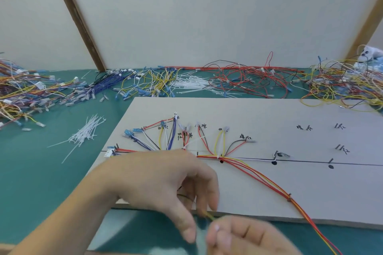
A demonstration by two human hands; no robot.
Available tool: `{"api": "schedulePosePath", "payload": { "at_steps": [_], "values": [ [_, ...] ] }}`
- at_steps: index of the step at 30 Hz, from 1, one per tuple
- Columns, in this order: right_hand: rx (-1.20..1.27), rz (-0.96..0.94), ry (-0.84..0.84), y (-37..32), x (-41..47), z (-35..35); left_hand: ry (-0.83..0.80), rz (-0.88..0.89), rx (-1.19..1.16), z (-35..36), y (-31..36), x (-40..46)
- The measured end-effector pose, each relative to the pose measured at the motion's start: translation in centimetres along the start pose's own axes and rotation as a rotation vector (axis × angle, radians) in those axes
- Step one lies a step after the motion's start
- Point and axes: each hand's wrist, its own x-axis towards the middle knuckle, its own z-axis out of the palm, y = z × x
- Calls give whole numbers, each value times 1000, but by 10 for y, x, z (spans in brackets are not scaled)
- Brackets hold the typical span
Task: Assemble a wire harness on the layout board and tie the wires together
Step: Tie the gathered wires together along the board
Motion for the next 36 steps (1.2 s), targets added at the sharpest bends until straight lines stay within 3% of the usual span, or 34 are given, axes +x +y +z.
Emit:
{"api": "schedulePosePath", "payload": {
  "at_steps": [2, 3, 9, 12, 15, 18, 20, 22, 28, 36],
  "values": [
    [223, -102, -14, 1, -1, -32, 55, 26, -138, -5, -1, 3],
    [205, -151, 32, -2, -4, -45, 113, 42, -187, -5, -1, 6],
    [-162, -139, 332, -44, -11, -58, 394, 97, -166, 11, -10, 20],
    [-332, -96, 338, -46, -11, -61, 516, 111, -117, 32, -16, 22],
    [-469, -105, 380, -48, -16, -66, 588, 98, -213, 47, -22, 21],
    [-665, -415, 562, -60, -27, -78, 623, 101, -283, 51, -27, 22],
    [-571, -665, 665, -73, -27, -84, 634, 119, -282, 53, -28, 23],
    [-415, -746, 608, -78, -13, -79, 649, 131, -292, 54, -29, 23],
    [-377, -515, 555, -63, 42, -54, 695, 195, -348, 54, -27, 20],
    [-180, -494, 603, -57, 50, -51, 795, 162, -476, 53, -29, 22]
  ]
}}
